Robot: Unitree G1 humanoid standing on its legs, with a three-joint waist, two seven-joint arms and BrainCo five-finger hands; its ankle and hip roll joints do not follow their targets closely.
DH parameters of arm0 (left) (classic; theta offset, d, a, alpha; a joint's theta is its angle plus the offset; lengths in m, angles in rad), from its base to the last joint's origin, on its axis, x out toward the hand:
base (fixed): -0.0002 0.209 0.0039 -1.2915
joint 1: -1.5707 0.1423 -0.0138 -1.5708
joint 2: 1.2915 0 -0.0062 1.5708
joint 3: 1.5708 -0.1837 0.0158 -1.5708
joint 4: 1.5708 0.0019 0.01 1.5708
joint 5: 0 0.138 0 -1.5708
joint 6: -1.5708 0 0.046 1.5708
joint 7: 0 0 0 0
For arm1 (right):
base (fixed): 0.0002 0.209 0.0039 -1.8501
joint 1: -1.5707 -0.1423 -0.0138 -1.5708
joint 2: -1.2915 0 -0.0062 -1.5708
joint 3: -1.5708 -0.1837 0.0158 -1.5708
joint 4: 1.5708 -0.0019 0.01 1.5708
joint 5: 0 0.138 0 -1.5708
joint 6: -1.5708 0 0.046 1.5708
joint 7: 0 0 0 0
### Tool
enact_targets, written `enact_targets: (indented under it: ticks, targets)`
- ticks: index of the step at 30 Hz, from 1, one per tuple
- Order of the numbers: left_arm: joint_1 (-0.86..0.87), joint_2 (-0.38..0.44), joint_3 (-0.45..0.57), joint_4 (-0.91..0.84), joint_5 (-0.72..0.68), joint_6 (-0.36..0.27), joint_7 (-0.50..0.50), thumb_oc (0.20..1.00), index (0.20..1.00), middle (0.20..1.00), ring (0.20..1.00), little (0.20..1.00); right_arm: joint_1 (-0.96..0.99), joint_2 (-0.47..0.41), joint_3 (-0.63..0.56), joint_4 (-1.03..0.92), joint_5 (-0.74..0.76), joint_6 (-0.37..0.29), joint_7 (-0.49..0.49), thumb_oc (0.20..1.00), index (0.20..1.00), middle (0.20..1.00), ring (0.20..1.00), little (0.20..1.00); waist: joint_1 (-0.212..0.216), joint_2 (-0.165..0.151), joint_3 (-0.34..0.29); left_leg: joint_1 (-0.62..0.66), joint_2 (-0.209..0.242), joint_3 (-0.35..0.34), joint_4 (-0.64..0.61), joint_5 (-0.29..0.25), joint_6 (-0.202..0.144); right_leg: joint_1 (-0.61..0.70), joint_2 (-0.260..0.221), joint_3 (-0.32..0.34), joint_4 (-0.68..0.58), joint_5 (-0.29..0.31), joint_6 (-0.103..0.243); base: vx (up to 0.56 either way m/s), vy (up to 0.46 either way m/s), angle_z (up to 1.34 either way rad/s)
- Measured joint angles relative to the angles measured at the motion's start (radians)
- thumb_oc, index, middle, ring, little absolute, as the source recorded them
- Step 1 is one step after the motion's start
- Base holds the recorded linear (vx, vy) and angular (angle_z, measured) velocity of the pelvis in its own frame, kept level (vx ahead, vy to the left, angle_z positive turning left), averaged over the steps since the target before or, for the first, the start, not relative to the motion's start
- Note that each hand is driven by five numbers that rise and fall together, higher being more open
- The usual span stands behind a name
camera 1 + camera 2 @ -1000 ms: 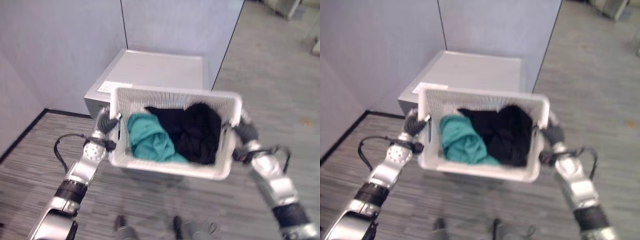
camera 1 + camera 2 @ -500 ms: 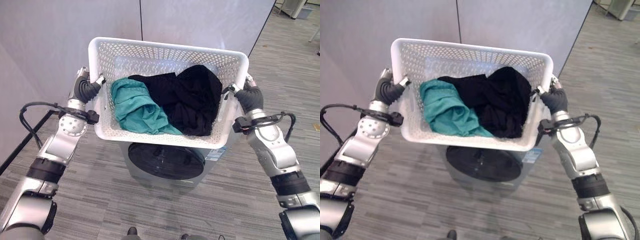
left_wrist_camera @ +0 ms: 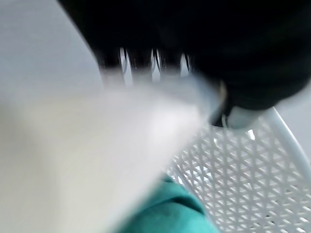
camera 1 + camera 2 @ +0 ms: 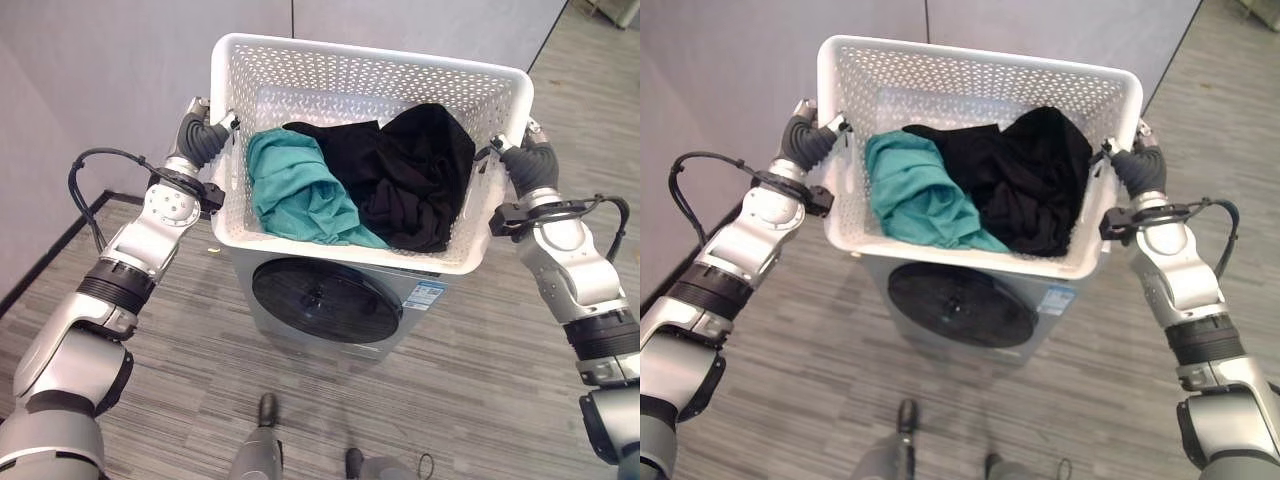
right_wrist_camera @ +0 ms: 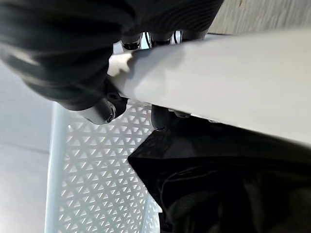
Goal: Grab the laundry basket,head to the washer,open it,put in the laundry and shut it.
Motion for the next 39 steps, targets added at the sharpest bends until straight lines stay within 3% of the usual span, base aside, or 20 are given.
enact_targets:
  ticks: [1,2,3,4,5,6,7,9,10,13,14,15,17,21,27,33,36,37,38,39]
  targets:
    - [0.006,0.002,0.0,0.006,0.0,0.005,0.001,0.2,0.2,0.2,0.2,0.2,0.002,0.025,-0.004,-0.002,-0.001,-0.001,-0.006,0.2,0.2,0.2,0.2,0.2,0.024,0.001,0.0,0.05,-0.025,-0.036,-0.011,-0.003,0.042,-0.01,-0.013,0.03,0.054,-0.029,0.022,0.29,0.226,-1.5]
    - [0.01,0.032,-0.004,0.003,0.0,0.016,0.004,0.2,0.2,0.2,0.2,0.2,0.004,0.042,0.006,-0.018,-0.006,0.003,-0.007,0.2,0.2,0.2,0.2,0.2,0.037,-0.012,-0.005,0.081,-0.059,0.019,0.033,0.017,0.07,-0.048,-0.053,0.039,0.216,-0.052,0.07,0.33,0.302,-1.59]
    - [0.01,0.048,-0.004,0.0,0.0,0.018,0.003,0.2,0.2,0.2,0.2,0.2,0.004,0.061,0.005,-0.031,-0.01,0.007,-0.012,0.2,0.2,0.2,0.2,0.2,0.037,-0.007,-0.005,0.088,-0.065,0.04,0.057,0.038,0.103,-0.16,-0.057,0.033,0.447,-0.047,0.087,0.36,0.315,-1.11]
    - [0.012,0.051,-0.005,0.0,0.001,0.018,0.001,0.2,0.2,0.2,0.2,0.2,0.016,0.083,0.0,-0.035,-0.03,0.007,-0.028,0.2,0.2,0.2,0.2,0.2,0.012,-0.014,-0.004,0.123,-0.092,0.062,0.092,0.025,0.149,-0.266,-0.088,0.039,0.695,0.039,0.138,0.22,0.166,-0.61]
    - [0.018,0.054,-0.005,0.0,0.001,0.02,0.001,0.2,0.2,0.2,0.2,0.2,0.011,0.09,0.0,-0.035,-0.041,0.008,-0.028,0.2,0.2,0.2,0.2,0.2,0.015,-0.013,-0.005,0.155,-0.096,0.097,0.092,0.004,0.156,-0.302,-0.131,0.007,0.756,0.026,0.118,0.21,0.087,-0.61]
    - [0.02,0.067,-0.004,-0.002,0.002,0.02,0.0,0.2,0.2,0.2,0.2,0.2,0.001,0.098,0.004,-0.033,-0.042,0.012,-0.027,0.2,0.2,0.2,0.2,0.2,0.033,-0.004,-0.008,0.175,-0.098,0.129,0.07,0.006,0.157,-0.312,-0.172,-0.078,0.715,-0.016,0.078,0.15,-0.026,-0.65]
    - [0.011,0.074,0.001,-0.007,0.002,0.019,0.0,0.2,0.2,0.2,0.2,0.2,0.002,0.097,0.006,-0.033,-0.043,0.012,-0.026,0.2,0.2,0.2,0.2,0.2,0.036,0.005,-0.014,0.19,-0.095,0.13,0.056,0.008,0.157,-0.298,-0.189,-0.141,0.613,-0.026,0.067,0.14,-0.023,-0.39]
    - [-0.004,0.073,0.026,-0.005,0.003,0.015,0.001,0.2,0.2,0.2,0.2,0.2,-0.013,0.12,0.016,-0.016,-0.047,0.011,-0.028,0.2,0.2,0.2,0.2,0.2,0.023,0.01,-0.014,0.199,-0.083,0.134,0.05,-0.001,0.153,-0.263,-0.226,-0.262,0.425,-0.03,0.058,0.17,-0.017,-0.18]
    - [-0.009,0.097,0.038,0.008,0.003,0.017,0.004,0.2,0.2,0.2,0.2,0.2,-0.042,0.153,0.023,0.008,-0.05,0.006,-0.024,0.2,0.2,0.2,0.2,0.2,0.036,0.022,-0.014,0.2,-0.061,0.144,0.053,-0.008,0.157,-0.23,-0.205,-0.288,0.211,0.033,0.084,0.21,-0.012,-0.18]
    - [-0.01,0.098,0.03,0.013,0.006,0.016,0.004,0.2,0.2,0.2,0.2,0.2,-0.047,0.154,0.029,0.019,-0.053,0.009,-0.023,0.2,0.2,0.2,0.2,0.2,0.023,0.011,-0.018,0.22,-0.055,0.115,0.038,-0.014,0.146,-0.187,-0.167,-0.215,0.13,0.095,0.092,0.14,-0.014,0.16]
    - [-0.005,0.1,0.027,0.02,0.01,0.016,0.004,0.2,0.2,0.2,0.2,0.2,-0.06,0.156,0.045,0.04,-0.066,0.009,-0.021,0.2,0.2,0.2,0.2,0.2,0.043,0.0,-0.023,0.253,-0.061,0.123,0.026,-0.018,0.131,-0.131,-0.155,-0.223,0.078,0.173,0.066,0.13,-0.057,0.16]
    - [-0.004,0.102,0.029,0.017,0.011,0.016,0.005,0.2,0.2,0.2,0.2,0.2,-0.067,0.158,0.047,0.048,-0.07,0.009,-0.018,0.2,0.2,0.2,0.2,0.2,0.05,-0.014,-0.031,0.262,-0.074,0.12,0.024,-0.027,0.118,-0.099,-0.158,-0.242,0.052,0.205,0.076,0.16,-0.068,0.02]
    - [-0.006,0.097,0.029,0.015,0.013,0.017,0.006,0.2,0.2,0.2,0.2,0.2,-0.076,0.167,0.048,0.079,-0.076,0.01,-0.014,0.2,0.2,0.2,0.2,0.2,0.057,-0.007,-0.034,0.294,-0.05,0.116,-0.002,-0.036,0.103,-0.02,-0.122,-0.256,-0.055,0.213,0.081,0.12,-0.04,0.04]
    - [-0.007,0.096,0.029,0.019,0.013,0.018,0.007,0.2,0.2,0.2,0.2,0.2,-0.079,0.168,0.054,0.08,-0.077,0.011,-0.014,0.2,0.2,0.2,0.2,0.2,0.046,-0.007,-0.039,0.309,-0.01,0.113,-0.029,-0.033,0.078,-0.002,-0.081,-0.257,-0.084,0.209,0.074,0.03,-0.014,-0.01]
    - [-0.011,0.063,0.011,0.071,0.013,0.019,-0.008,0.2,0.2,0.2,0.2,0.2,-0.085,0.168,0.054,0.112,-0.076,0.017,-0.001,0.2,0.2,0.2,0.2,0.2,0.013,-0.003,-0.066,0.312,0.001,0.114,-0.051,-0.026,0.068,-0.005,-0.07,-0.255,-0.098,0.208,0.064,0.01,-0.005,-0.02]
    - [-0.173,0.056,-0.205,0.266,0.014,0.041,-0.053,0.2,0.2,0.2,0.2,0.2,-0.173,0.112,0.16,0.216,-0.064,0.071,0.024,0.2,0.2,0.2,0.2,0.2,0.014,-0.01,-0.095,0.306,0.002,0.106,-0.055,-0.018,0.058,-0.008,-0.069,-0.262,-0.099,0.21,0.06,0.0,0.01,0.04]
    - [-0.251,0.054,-0.259,0.33,0.017,0.042,-0.069,0.2,0.2,0.2,0.2,0.2,-0.228,0.096,0.221,0.282,-0.037,0.078,0.043,0.2,0.2,0.2,0.2,0.2,0.011,-0.01,-0.095,0.302,0.002,0.094,-0.057,-0.013,0.054,-0.008,-0.068,-0.274,-0.098,0.211,0.059,0.0,0.015,0.09]
    - [-0.273,0.046,-0.268,0.355,0.021,0.042,-0.081,0.2,0.2,0.2,0.2,0.2,-0.257,0.096,0.246,0.319,-0.037,0.078,0.047,0.228,0.228,0.228,0.228,0.228,0.011,-0.01,-0.095,0.302,0.004,0.093,-0.057,-0.011,0.052,-0.008,-0.067,-0.275,-0.098,0.211,0.059,0.01,0.01,0.04]
    - [-0.29,0.042,-0.287,0.373,0.021,0.043,-0.083,0.2,0.2,0.2,0.2,0.2,-0.277,0.096,0.263,0.344,-0.036,0.08,0.051,0.426,0.426,0.426,0.426,0.426,0.012,-0.01,-0.095,0.301,0.005,0.092,-0.057,-0.011,0.052,-0.008,-0.066,-0.276,-0.098,0.211,0.059,0.0,0.0,0.0]
    - [-0.311,0.028,-0.296,0.413,0.022,0.048,-0.086,0.2,0.2,0.2,0.2,0.2,-0.313,0.097,0.289,0.392,-0.037,0.081,0.067,0.558,0.558,0.558,0.558,0.558,0.013,-0.01,-0.095,0.3,0.008,0.092,-0.057,-0.011,0.051,-0.008,-0.063,-0.276,-0.098,0.211,0.058,0.0,0.0,0.0]
